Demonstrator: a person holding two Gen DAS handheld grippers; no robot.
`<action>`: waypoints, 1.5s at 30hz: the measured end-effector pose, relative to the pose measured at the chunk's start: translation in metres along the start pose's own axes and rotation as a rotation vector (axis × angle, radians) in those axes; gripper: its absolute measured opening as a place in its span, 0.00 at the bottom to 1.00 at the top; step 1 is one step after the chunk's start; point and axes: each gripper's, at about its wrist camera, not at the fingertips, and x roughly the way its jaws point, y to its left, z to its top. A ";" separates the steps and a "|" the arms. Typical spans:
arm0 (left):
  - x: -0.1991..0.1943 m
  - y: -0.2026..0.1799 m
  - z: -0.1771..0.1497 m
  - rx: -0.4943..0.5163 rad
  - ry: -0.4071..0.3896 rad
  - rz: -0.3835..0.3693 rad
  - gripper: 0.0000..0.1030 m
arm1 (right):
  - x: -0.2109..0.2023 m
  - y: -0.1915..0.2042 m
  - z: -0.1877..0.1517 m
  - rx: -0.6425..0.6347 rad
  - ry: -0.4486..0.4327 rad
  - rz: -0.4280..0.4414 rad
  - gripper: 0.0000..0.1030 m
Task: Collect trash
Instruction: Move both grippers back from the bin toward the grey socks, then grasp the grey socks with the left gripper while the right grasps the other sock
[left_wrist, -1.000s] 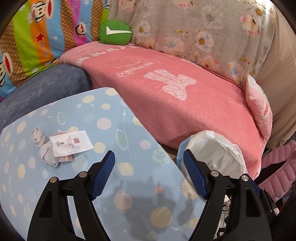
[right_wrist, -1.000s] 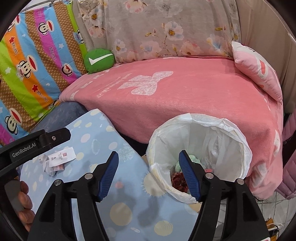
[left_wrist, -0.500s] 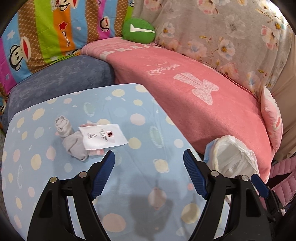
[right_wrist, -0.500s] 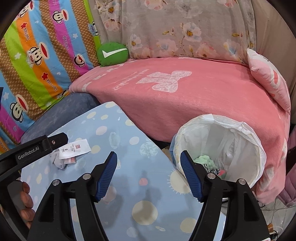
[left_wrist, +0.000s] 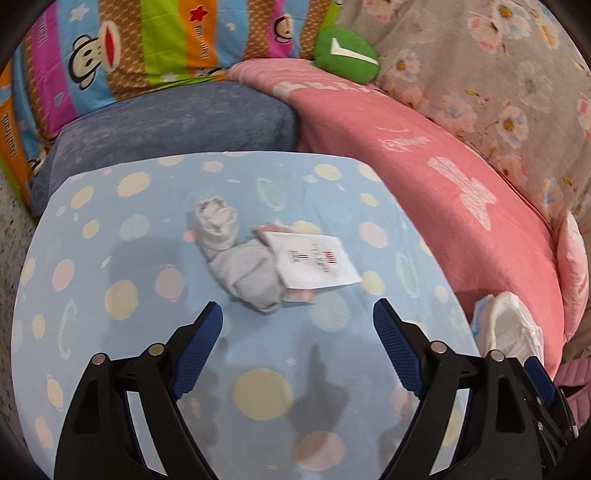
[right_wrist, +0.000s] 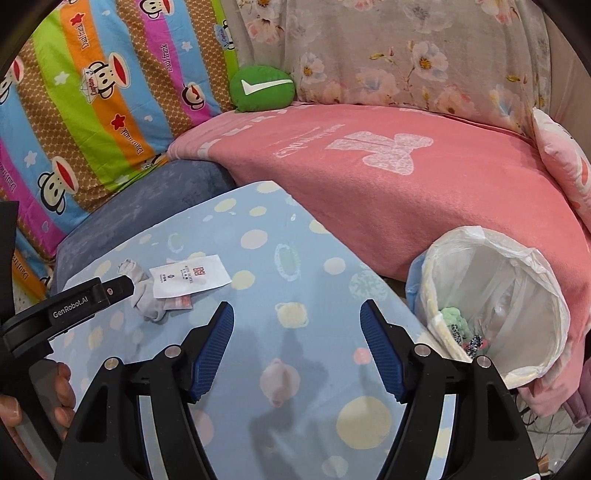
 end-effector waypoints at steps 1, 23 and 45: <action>0.003 0.008 0.001 -0.011 0.006 0.006 0.77 | 0.004 0.006 -0.001 -0.006 0.007 0.007 0.66; 0.064 0.095 0.067 -0.052 0.052 0.026 0.84 | 0.109 0.149 -0.017 -0.125 0.179 0.229 0.62; 0.090 0.089 0.069 -0.009 0.135 -0.081 0.22 | 0.142 0.158 -0.020 -0.060 0.251 0.308 0.16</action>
